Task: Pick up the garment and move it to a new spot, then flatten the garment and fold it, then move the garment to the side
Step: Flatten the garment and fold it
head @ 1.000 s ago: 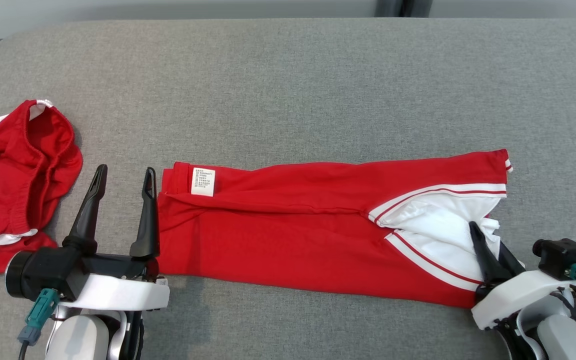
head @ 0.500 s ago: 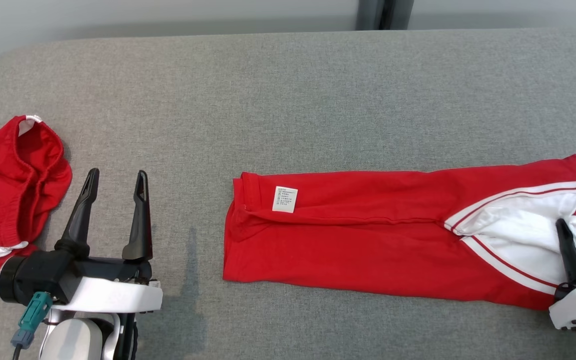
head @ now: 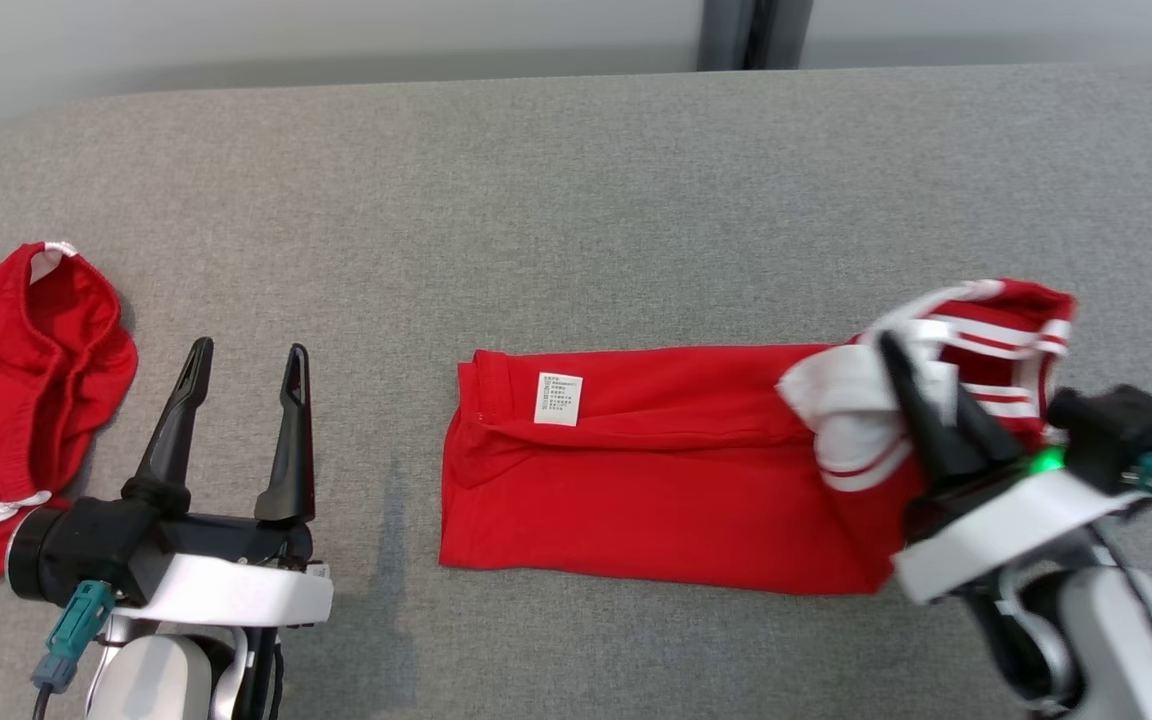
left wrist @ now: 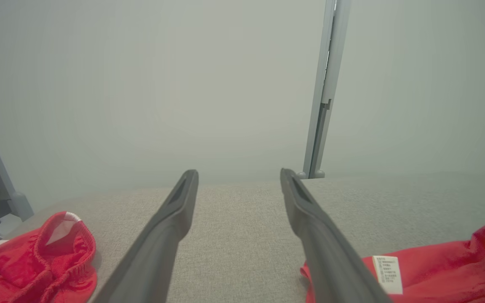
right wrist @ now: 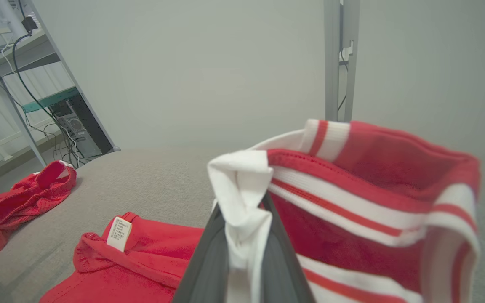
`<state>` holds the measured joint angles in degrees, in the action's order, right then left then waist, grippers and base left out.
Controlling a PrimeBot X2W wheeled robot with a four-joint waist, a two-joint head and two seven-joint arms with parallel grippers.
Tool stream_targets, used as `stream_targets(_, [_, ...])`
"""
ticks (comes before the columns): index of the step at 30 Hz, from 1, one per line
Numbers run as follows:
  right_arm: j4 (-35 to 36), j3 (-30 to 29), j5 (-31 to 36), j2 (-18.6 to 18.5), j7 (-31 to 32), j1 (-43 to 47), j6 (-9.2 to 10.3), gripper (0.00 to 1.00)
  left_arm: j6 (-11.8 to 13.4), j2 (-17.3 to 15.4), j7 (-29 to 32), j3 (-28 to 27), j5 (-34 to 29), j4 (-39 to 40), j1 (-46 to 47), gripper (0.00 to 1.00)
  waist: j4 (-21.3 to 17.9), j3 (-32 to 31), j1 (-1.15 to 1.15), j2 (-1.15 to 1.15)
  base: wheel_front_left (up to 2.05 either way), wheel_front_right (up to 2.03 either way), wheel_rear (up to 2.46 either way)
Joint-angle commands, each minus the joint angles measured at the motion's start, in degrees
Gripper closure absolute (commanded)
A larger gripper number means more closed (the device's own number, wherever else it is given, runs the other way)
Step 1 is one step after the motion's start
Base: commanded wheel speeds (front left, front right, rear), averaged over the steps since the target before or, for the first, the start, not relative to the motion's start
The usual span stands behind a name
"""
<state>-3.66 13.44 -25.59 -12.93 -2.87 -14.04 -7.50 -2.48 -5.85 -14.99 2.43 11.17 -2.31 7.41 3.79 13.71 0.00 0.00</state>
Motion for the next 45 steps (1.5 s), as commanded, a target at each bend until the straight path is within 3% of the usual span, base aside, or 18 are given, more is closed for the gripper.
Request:
stream_targets(1, [1.6, 2.3, 1.1, 1.6, 1.8, -1.2, 0.02, 1.00, -0.3, 0.1, -0.2, 0.1, -0.2, -0.1, 1.1, 0.00, 0.5, 0.4, 0.00, 0.00, 0.00, 0.00, 0.00])
stream_targets(5, [1.2, 8.0, 2.8, 6.2, 3.8, -4.2, 0.02, 1.00, -0.7, 0.5, -0.2, 0.7, -0.1, -0.5, 2.0, 0.00, 2.1, 1.3, 0.00, 0.00, 0.00, 0.00, 0.00])
stream_targets(9, [-4.5, 14.2, 2.5, 8.8, 3.2, -8.2, 0.02, 1.00, -1.1, 1.1, -0.2, 1.5, 0.0, -0.9, 3.1, 0.00, 4.0, 2.4, 0.00, 0.00, 0.00, 0.00, 0.00])
stream_targets(22, [-21.4, 26.5, -5.3, 9.8, -3.9, -17.7, 0.02, 1.00, -1.7, 2.3, -0.2, 3.5, 0.4, -2.4, 5.2, 0.00, 7.8, 4.9, 0.00, 0.00, 0.00, 0.00, 0.00])
stream_targets(23, [-22.3, 27.2, -5.6, 9.9, -4.5, -18.4, 0.02, 0.84, -1.6, 2.4, -0.2, 3.4, 0.4, -2.4, 5.2, 0.00, 7.8, 5.1, 0.00, 0.00, 0.00, 0.00, 0.00])
stream_targets(24, [-22.8, 27.8, -5.9, 9.9, -5.1, -18.9, 0.02, 0.56, -1.6, 2.4, -0.2, 3.3, 0.4, -2.4, 5.2, 0.00, 7.7, 5.2, 0.00, 0.00, 0.00, 0.00, 0.00])
stream_targets(25, [-23.3, 28.6, -6.1, 9.9, -5.6, -19.5, 0.02, 0.18, -1.5, 2.4, -0.2, 3.2, 0.3, -2.4, 5.2, 0.00, 7.5, 5.3, 0.00, 0.00, 0.00, 0.00, 0.00])
stream_targets(26, [-23.5, 29.3, -6.1, 9.9, -6.3, -20.1, 0.02, 0.00, -1.5, 2.5, -0.2, 3.1, 0.3, -2.4, 5.4, 0.00, 7.4, 5.4, 0.00, 0.00, 0.00, 0.00, 0.00])
stream_targets(31, [-21.8, 32.1, -4.3, 9.9, -9.1, -21.3, 0.02, 0.00, -1.6, 2.5, -0.2, 2.4, -0.5, -2.3, 5.6, 0.00, 6.0, 5.4, 0.00, 0.00, 0.00, 0.00, 0.00])
stream_targets(35, [-17.7, 30.7, -2.3, 9.6, -11.0, -19.2, 0.02, 0.00, -1.6, 2.5, -0.2, 1.5, -0.6, -2.1, 5.2, 0.00, 4.8, 5.0, 0.00, 0.00, 0.00, 0.00, 0.00])
stream_targets(40, [-9.5, 24.7, 0.5, 7.4, -12.0, -14.7, 0.02, 0.00, -1.4, 2.4, -0.2, 0.4, -1.1, -2.0, 4.3, 0.00, 3.3, 4.1, 0.00, 0.00, 0.00, 0.00, 0.00])
stream_targets(45, [-2.3, 14.6, 3.8, 5.0, -12.3, -8.2, 0.02, 0.00, -1.1, 2.0, -0.2, -0.9, -1.5, -1.7, 3.4, 0.00, 1.9, 3.0, 0.00, 0.00, 0.00, 0.00, 0.00])
